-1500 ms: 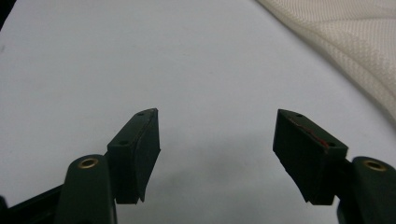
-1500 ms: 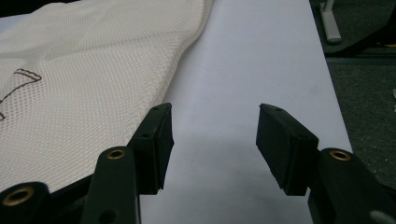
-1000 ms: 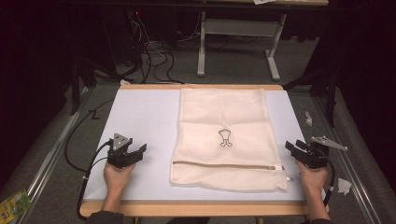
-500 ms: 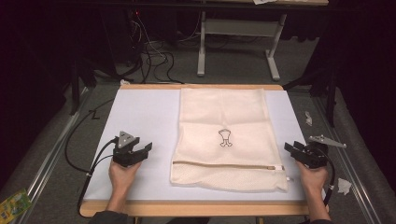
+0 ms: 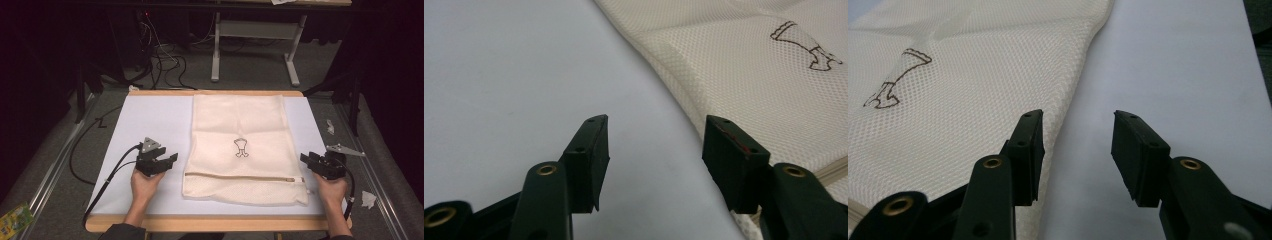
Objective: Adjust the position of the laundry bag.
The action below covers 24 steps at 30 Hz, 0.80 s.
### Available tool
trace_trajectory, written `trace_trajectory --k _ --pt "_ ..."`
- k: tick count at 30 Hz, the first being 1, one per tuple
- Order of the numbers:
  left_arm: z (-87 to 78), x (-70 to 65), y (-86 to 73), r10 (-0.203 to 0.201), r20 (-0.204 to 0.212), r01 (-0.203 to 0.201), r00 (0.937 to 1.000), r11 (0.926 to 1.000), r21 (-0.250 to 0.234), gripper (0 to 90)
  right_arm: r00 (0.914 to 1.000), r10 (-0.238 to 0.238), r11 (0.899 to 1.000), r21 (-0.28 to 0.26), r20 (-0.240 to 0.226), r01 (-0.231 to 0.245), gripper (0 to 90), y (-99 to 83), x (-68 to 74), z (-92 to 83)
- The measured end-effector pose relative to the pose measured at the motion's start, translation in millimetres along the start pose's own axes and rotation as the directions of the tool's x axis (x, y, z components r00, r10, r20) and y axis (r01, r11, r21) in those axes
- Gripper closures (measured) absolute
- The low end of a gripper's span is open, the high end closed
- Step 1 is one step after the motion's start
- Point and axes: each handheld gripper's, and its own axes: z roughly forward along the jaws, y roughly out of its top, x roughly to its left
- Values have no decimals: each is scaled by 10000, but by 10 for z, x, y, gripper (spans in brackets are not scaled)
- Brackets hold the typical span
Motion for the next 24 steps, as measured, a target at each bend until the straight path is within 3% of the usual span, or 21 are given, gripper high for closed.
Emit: trace_trajectory --k 7,10,13,15,20,24 --pt "122 -147 92 -131 410 123 9991 9997 203 418 10000 -41 9998 179 -69 42 578 39 79 45" --pt "179 -191 134 -53 283 42 9996 9993 372 408 9999 -108 9995 304 -80 110 578 48 101 69" --pt "210 -215 156 -180 355 165 9992 9990 422 404 9998 -168 9990 416 -61 170 574 64 122 93" --pt "237 -214 173 -525 409 509 9978 9979 403 398 9998 -221 9987 466 -33 222 569 80 142 102" --pt "335 -313 216 -239 285 220 9993 9976 649 386 9994 -348 9973 650 77 342 552 120 176 153" --pt "450 -383 251 -229 248 206 9994 9959 879 385 9991 -361 9961 817 216 342 539 139 195 199"
